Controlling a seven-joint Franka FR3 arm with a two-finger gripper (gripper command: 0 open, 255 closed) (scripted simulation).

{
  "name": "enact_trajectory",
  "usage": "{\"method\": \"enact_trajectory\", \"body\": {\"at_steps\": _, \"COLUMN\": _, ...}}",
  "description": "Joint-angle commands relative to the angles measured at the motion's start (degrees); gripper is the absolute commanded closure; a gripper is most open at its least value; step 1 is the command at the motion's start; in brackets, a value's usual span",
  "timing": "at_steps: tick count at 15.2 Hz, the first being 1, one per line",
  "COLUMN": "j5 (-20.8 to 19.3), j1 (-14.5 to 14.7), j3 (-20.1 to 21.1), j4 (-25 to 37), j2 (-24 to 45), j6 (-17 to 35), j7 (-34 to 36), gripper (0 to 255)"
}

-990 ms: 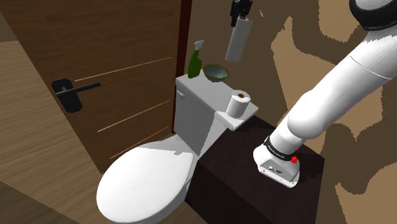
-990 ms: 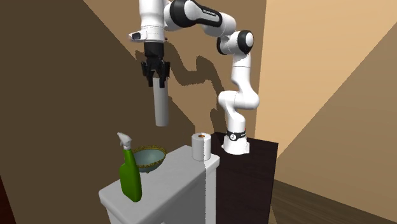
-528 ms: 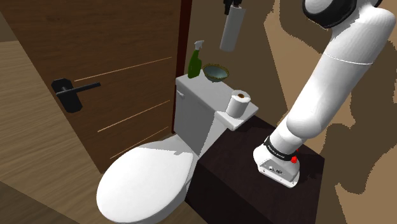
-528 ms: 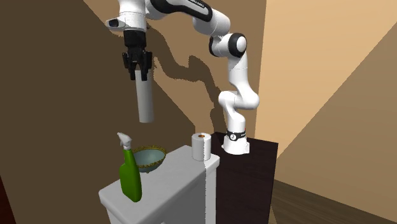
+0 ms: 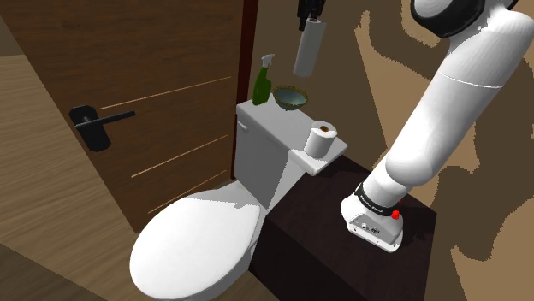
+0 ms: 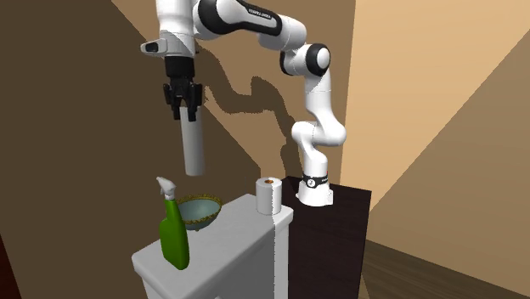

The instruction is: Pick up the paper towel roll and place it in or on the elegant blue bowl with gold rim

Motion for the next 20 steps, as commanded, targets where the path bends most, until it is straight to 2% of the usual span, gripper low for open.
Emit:
{"method": "enact_trajectory", "body": {"at_steps": 1, "j5": -0.2, "j1": 0.17, "j3": 0.07, "j4": -2.3, "j2": -0.57, "j6": 1.8, "j7": 0.18, "gripper": 255}}
{"method": "enact_trajectory", "body": {"at_steps": 13, "j5": -0.52, "j1": 0.5, "j3": 0.25, "j4": -12.73, "j2": -1.51, "j6": 11.34, "j7": 0.51, "gripper": 255}}
{"method": "enact_trajectory", "body": {"at_steps": 20, "j5": -0.41, "j1": 0.53, "j3": 0.29, "j4": -16.67, "j2": -1.25, "j6": 15.53, "j7": 0.49, "gripper": 255}}
